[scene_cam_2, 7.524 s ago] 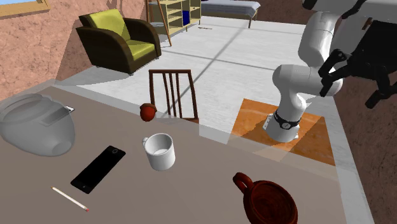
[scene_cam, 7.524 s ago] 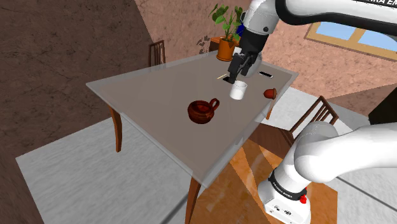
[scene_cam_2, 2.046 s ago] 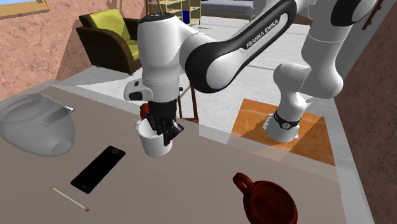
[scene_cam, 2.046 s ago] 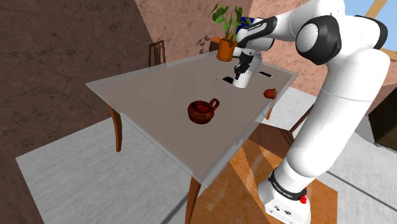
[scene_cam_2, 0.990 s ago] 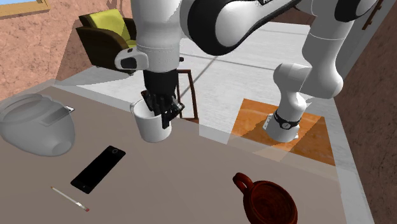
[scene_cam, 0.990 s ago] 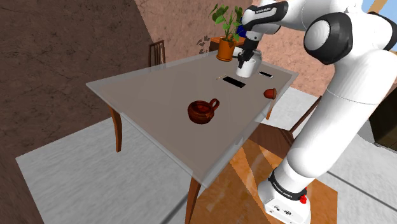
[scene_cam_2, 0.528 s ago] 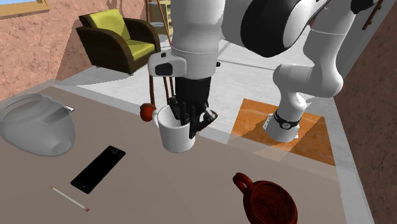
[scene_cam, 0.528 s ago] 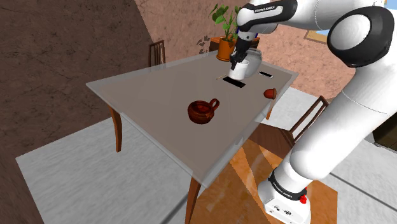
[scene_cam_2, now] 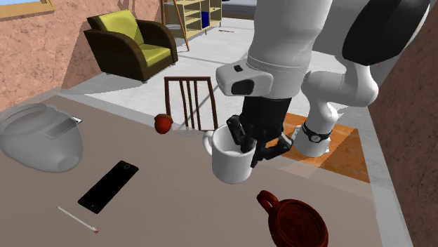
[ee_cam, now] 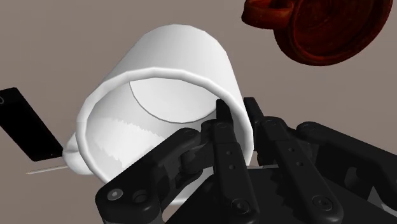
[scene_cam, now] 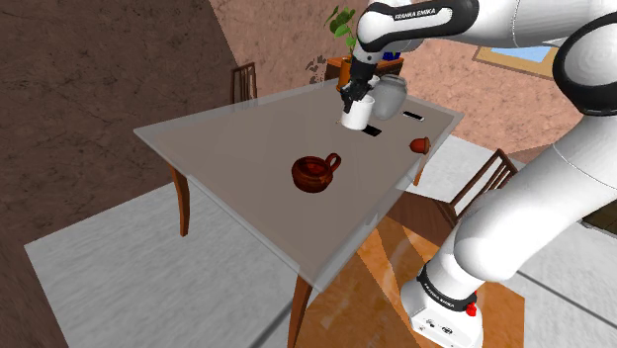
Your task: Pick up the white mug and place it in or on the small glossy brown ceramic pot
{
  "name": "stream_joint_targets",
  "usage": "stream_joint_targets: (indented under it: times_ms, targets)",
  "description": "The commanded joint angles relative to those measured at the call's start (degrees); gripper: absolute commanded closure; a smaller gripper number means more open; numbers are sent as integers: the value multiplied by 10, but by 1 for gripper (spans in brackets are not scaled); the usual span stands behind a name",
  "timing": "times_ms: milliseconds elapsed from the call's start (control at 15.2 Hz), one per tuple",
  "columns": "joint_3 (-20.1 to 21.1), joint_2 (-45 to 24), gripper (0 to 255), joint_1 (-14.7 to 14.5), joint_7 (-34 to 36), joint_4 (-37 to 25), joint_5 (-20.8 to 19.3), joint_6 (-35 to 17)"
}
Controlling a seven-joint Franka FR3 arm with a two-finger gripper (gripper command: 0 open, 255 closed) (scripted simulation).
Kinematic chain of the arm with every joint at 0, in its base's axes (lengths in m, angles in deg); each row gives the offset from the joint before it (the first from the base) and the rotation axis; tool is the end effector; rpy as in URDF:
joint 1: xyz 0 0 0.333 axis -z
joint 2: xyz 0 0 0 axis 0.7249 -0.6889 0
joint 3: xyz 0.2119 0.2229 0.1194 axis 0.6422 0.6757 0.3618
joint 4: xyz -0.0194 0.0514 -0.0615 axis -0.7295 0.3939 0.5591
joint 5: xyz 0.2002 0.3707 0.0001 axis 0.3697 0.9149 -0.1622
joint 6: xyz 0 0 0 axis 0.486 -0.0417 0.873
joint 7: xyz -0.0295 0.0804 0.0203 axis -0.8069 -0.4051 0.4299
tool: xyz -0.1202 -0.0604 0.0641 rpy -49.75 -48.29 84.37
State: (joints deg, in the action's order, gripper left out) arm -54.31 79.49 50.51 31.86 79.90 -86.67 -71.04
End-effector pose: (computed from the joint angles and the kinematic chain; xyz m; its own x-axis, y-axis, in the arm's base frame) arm 0.5040 -0.2117 0.4933 0.9751 -0.1904 0.1135 -0.1937 -0.9809 0.0191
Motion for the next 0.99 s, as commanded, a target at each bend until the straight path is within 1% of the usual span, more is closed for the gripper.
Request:
stream_joint_targets:
  times_ms: [0, 330, 660, 924]
  targets:
    - [18, 14, 255, -10, 31, 13, -4, 1]
    - [64, 38, 255, -36, 105, 34, -8, 8]
    - [114, 47, 255, -64, 181, 38, -5, 16]
    - [113, 44, 255, -64, 182, 65, -5, -15]
